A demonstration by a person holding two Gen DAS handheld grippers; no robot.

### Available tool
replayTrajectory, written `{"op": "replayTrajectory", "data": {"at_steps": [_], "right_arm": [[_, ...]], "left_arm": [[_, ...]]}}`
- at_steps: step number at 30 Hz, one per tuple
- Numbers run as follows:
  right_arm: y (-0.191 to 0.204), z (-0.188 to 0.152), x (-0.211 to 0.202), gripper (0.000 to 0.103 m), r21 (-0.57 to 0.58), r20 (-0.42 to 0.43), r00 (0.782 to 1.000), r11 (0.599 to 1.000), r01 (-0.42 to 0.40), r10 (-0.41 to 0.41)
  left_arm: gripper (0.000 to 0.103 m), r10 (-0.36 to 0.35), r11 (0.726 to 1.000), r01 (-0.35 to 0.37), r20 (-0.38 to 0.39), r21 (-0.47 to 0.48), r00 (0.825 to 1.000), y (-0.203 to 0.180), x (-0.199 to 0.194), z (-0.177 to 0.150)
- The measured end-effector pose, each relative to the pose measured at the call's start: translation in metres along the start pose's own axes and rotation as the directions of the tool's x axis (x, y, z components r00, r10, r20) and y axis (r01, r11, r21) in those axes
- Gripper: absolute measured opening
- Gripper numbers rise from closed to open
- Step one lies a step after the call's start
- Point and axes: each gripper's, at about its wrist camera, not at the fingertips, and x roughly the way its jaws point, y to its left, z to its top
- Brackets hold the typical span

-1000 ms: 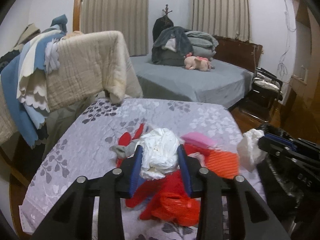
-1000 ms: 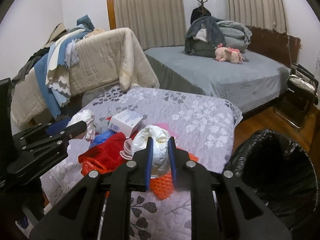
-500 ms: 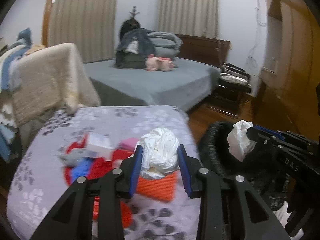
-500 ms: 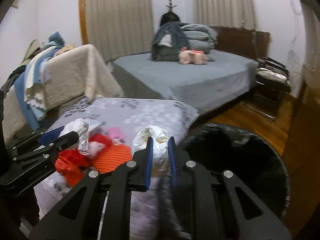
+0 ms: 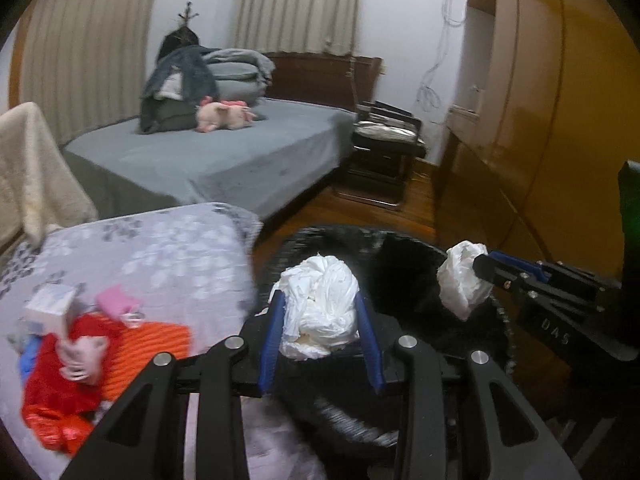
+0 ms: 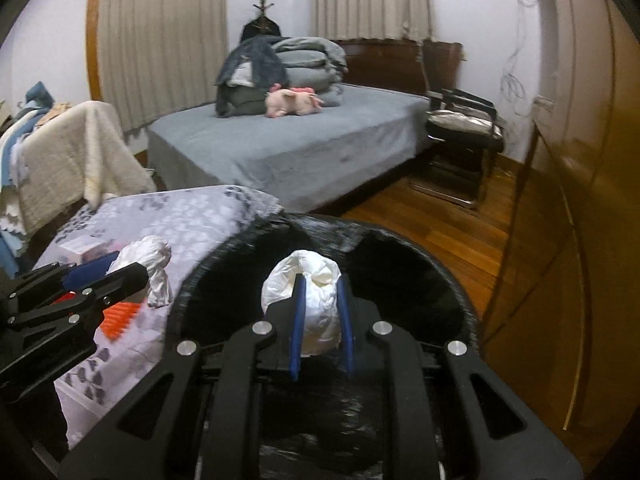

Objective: Collect trash
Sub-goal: 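Carry both tissues over the black bin and open both grippers, then move the right gripper back to the pile and grasp the red plastic bag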

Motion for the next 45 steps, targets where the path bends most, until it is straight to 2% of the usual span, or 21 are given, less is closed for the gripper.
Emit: {"op": "replayTrajectory", "data": {"at_steps": [5,8,10,14,15,16,19,23,26,30,33,39,45], "right_arm": [[-0.022,-0.008,0.001,0.020,0.019,-0.020,0.999,0.999,0.040,-0.039],[-0.030,-0.012,0.002,0.023,0.025,-0.032,0.998,0.998,0.061,-0.060],[-0.032,-0.014,0.003,0.032,0.028,-0.036,0.997,0.997,0.069,-0.068],[-0.030,-0.012,0.004,0.048,0.033,-0.028,0.997,0.997,0.075,-0.074],[-0.028,-0.011,0.004,0.057,0.033,-0.026,0.997,0.997,0.073,-0.073],[-0.025,-0.010,0.004,0.069,0.033,-0.020,0.997,0.997,0.072,-0.071],[-0.013,-0.005,-0.001,0.091,0.038,0.020,0.998,0.997,0.063,-0.064],[0.016,0.003,-0.004,0.094,0.019,0.059,0.998,1.000,0.003,-0.004],[0.040,0.007,-0.003,0.094,-0.008,0.069,0.997,0.999,-0.044,0.044],[0.079,0.010,-0.001,0.094,-0.045,0.067,0.989,0.991,-0.128,0.131],[0.113,0.011,-0.001,0.094,-0.086,0.066,0.980,0.979,-0.185,0.190],[0.166,0.007,0.005,0.094,-0.145,0.056,0.958,0.952,-0.270,0.281],[0.203,-0.010,0.017,0.094,-0.187,0.006,0.943,0.926,-0.327,0.334]], "left_arm": [[0.037,-0.061,0.998,0.062,-0.029,0.015,0.998,-0.019,0.023,0.000],[0.042,-0.088,0.996,0.089,-0.046,0.019,0.995,-0.026,0.028,-0.003],[0.055,-0.088,0.996,0.090,-0.051,0.020,0.995,-0.027,0.029,-0.003],[0.065,-0.058,0.998,0.059,-0.046,0.012,0.997,-0.016,0.022,-0.005],[0.068,-0.044,0.999,0.045,-0.041,0.008,0.998,-0.012,0.019,-0.005],[0.072,-0.027,1.000,0.027,-0.032,0.004,0.999,-0.006,0.013,-0.005],[0.086,0.041,0.999,-0.041,-0.012,-0.013,0.999,0.016,-0.002,-0.003],[0.089,0.130,0.990,-0.129,0.014,-0.057,0.991,0.053,-0.028,-0.006],[0.090,0.211,0.974,-0.209,0.025,-0.083,0.977,0.081,-0.050,-0.014],[0.090,0.319,0.942,-0.313,0.032,-0.124,0.947,0.122,-0.082,-0.029],[0.090,0.398,0.905,-0.390,0.016,-0.167,0.917,0.152,-0.104,-0.044],[0.088,0.468,0.860,-0.462,-0.027,-0.216,0.883,0.178,-0.119,-0.074],[0.082,0.481,0.846,-0.481,-0.060,-0.230,0.875,0.195,-0.120,-0.096]]}}
